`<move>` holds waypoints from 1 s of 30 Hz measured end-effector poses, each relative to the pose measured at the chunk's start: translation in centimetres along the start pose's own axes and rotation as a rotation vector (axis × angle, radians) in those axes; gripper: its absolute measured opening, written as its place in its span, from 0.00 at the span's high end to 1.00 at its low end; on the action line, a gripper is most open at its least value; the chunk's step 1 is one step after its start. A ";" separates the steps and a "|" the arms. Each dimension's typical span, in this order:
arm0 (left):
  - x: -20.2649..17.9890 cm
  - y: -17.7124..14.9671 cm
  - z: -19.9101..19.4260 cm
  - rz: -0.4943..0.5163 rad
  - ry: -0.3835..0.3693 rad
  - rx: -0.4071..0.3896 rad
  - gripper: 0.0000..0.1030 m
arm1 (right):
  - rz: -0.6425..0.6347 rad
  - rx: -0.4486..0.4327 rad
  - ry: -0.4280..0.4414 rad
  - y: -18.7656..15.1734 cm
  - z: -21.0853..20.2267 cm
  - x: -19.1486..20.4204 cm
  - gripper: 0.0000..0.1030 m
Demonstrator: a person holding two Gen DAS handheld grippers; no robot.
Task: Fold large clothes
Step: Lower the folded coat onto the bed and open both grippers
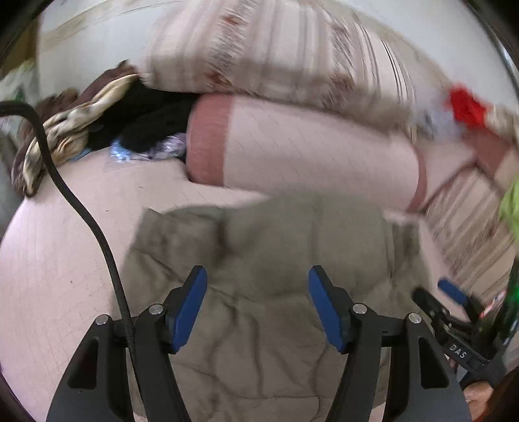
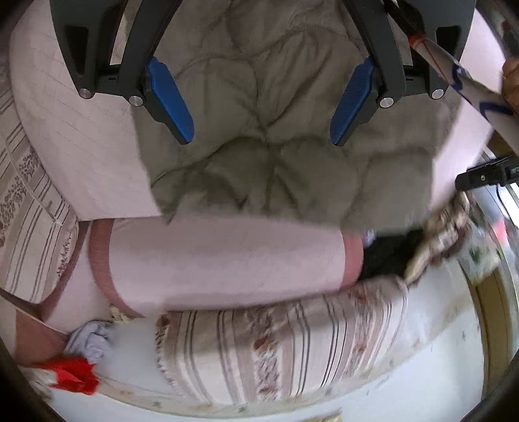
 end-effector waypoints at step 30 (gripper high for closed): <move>4.4 3.8 8.6 -0.051 0.187 -0.010 0.20 | 0.083 0.130 -0.143 1.6 13.0 -4.5 0.12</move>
Point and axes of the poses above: each gripper's, at about its wrist camera, not at the fingertips, and z roughly the way its jaws point, x to its left, y to its top, the point moved 9 cm from there along z, roughly the way its jaws point, and after that the axes turned 6 degrees about -y, right-handed, at the moved point
